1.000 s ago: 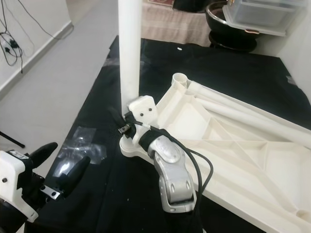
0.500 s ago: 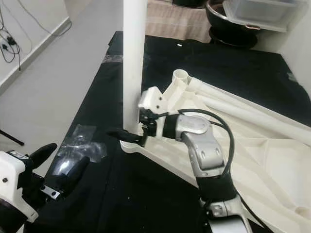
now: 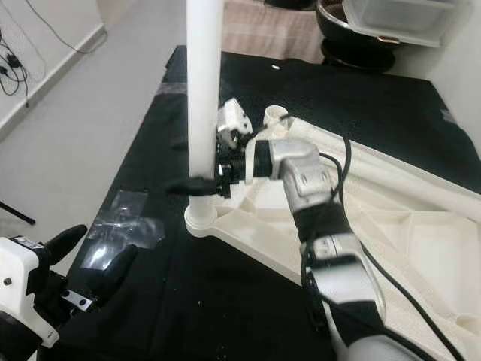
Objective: Building children table
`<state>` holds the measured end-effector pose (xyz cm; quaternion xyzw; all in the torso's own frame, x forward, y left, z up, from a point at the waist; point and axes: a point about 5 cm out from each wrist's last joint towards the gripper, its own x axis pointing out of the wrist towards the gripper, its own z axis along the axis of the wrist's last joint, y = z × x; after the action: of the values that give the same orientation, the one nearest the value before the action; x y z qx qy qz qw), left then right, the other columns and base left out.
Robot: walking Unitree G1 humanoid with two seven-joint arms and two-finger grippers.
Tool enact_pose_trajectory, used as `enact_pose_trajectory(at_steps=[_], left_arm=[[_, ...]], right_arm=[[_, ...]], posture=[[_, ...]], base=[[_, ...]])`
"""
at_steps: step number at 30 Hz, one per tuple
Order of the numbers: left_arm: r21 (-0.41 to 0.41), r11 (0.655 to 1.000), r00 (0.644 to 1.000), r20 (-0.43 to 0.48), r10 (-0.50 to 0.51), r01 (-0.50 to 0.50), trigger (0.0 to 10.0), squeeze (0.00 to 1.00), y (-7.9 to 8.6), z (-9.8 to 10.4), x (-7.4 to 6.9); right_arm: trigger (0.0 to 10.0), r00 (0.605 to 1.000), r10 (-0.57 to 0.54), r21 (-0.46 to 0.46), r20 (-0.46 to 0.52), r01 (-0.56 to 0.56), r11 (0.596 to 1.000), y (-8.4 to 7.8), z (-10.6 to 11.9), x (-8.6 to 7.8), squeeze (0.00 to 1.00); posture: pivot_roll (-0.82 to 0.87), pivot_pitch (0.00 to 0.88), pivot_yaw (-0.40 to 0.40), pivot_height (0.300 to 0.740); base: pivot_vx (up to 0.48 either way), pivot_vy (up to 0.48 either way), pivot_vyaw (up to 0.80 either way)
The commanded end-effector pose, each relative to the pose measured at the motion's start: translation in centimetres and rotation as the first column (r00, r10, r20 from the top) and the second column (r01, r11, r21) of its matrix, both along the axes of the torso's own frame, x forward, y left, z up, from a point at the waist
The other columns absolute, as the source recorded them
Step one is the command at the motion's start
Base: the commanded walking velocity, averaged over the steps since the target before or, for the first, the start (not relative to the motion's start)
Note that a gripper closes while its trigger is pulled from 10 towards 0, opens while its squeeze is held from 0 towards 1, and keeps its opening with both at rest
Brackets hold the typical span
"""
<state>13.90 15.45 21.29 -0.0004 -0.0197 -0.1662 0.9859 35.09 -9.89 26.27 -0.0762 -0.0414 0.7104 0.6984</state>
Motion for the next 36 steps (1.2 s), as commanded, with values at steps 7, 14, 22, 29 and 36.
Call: enact_pose_trajectory(at_steps=[7,14,22,29,36], left_arm=[[0.002,1.0,1.0,-0.016,-0.002,0.002,10.0,0.0,0.0,-0.3,-0.3],[-0.001,1.0,1.0,-0.017,-0.003,0.003,10.0,0.0,-0.1,-0.3,-0.3],[0.004,1.0,1.0,-0.019,-0.006,0.006,10.0,0.0,0.0,-0.3,-0.2],[0.011,1.0,1.0,-0.019,-0.022,0.022,10.0,0.0,-0.1,-0.2,0.0],[0.014,1.0,1.0,-0.01,-0.017,0.017,10.0,0.0,0.0,0.0,0.1]], right_arm=[[0.0,0.996,0.088,0.009,-0.017,-0.088,0.996,-0.6,-0.6,-0.4,0.0],[0.0,0.998,0.058,0.028,-0.008,-0.058,0.998,-1.5,-1.3,-0.9,0.0],[0.0,0.974,-0.218,0.08,-0.06,0.223,0.972,-1.7,-5.2,-5.0,0.0],[0.0,0.364,-0.929,-0.022,0.071,0.931,0.363,-0.4,-9.3,-7.1,0.0],[0.0,0.385,-0.921,0.001,0.055,0.923,0.385,0.0,-8.7,-6.5,0.0]], posture=[[0.25,0.221,-0.106,0.74],[0.24,0.211,-0.106,0.74],[0.22,0.194,-0.097,0.74],[0.21,0.177,-0.077,0.74],[0.21,0.179,-0.081,0.74]], base=[[0.0,0.0,0.0],[0.0,0.0,0.0],[0.0,0.0,0.0],[0.0,0.0,0.0],[0.0,0.0,0.0]])
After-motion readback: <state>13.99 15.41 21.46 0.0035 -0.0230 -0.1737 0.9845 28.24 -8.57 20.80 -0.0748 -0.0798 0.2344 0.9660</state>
